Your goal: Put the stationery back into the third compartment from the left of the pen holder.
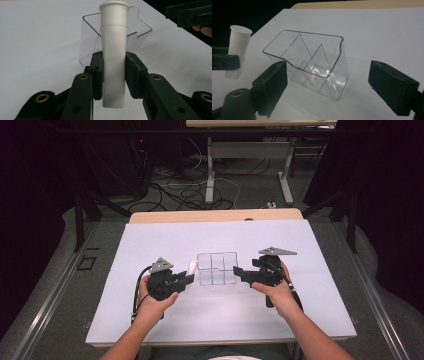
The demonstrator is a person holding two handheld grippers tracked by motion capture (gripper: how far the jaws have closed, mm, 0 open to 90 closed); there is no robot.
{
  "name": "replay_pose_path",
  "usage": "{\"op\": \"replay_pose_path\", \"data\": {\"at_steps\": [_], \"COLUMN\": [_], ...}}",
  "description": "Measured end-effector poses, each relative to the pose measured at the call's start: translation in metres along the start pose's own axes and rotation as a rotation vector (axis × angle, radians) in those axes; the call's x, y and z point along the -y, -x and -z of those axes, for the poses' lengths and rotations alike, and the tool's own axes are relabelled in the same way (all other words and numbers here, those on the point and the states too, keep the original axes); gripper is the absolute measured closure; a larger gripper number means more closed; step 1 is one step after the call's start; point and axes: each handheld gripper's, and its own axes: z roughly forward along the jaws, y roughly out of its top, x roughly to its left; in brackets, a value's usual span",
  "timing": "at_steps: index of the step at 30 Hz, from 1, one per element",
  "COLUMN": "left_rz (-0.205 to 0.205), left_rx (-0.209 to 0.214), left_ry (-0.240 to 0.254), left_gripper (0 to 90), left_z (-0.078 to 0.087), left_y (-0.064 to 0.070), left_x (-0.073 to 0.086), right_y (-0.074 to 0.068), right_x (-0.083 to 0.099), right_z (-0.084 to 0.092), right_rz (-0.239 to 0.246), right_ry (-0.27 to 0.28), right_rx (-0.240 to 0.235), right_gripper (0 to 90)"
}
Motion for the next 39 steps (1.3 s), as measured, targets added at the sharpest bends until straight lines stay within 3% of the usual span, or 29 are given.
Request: {"op": "replay_pose_path", "data": {"at_steps": [7, 13, 24, 27, 28, 30, 32, 36, 39], "left_rz": [0.003, -0.002, 0.023, 0.028, 0.028, 0.029, 0.034, 0.048, 0.050], "left_rx": [0.004, 0.016, 0.045, 0.051, 0.051, 0.061, 0.068, 0.093, 0.102], "left_ry": [0.018, 0.024, 0.037, 0.047, 0.047, 0.043, 0.061, 0.044, 0.046], "left_gripper": [70.3, 70.3, 70.3, 70.3, 70.3, 70.3, 70.3, 70.3, 70.3], "left_z": [-0.004, -0.009, -0.024, -0.029, -0.029, -0.030, -0.033, -0.040, -0.046], "left_y": [0.007, 0.016, 0.035, 0.043, 0.043, 0.046, 0.050, 0.057, 0.061], "left_x": [0.000, 0.000, 0.006, 0.007, 0.007, 0.006, 0.006, 0.007, 0.009], "right_y": [-0.007, -0.019, -0.031, -0.033, -0.033, -0.032, -0.031, -0.030, -0.030], "right_x": [0.000, 0.002, 0.009, 0.009, 0.009, 0.010, 0.011, 0.013, 0.015], "right_z": [-0.001, 0.001, -0.004, -0.002, -0.002, -0.002, -0.003, -0.004, -0.006], "right_rz": [-0.030, -0.068, -0.133, -0.194, -0.194, -0.262, -0.284, -0.305, -0.294], "right_ry": [-0.038, -0.024, -0.023, -0.015, -0.015, -0.017, -0.015, -0.033, -0.038], "right_rx": [-0.033, -0.084, -0.137, -0.174, -0.174, -0.192, -0.202, -0.212, -0.214], "right_gripper": [16.1, 30.8, 40.5, 42.5, 42.5, 44.1, 44.6, 45.1, 46.0]}}
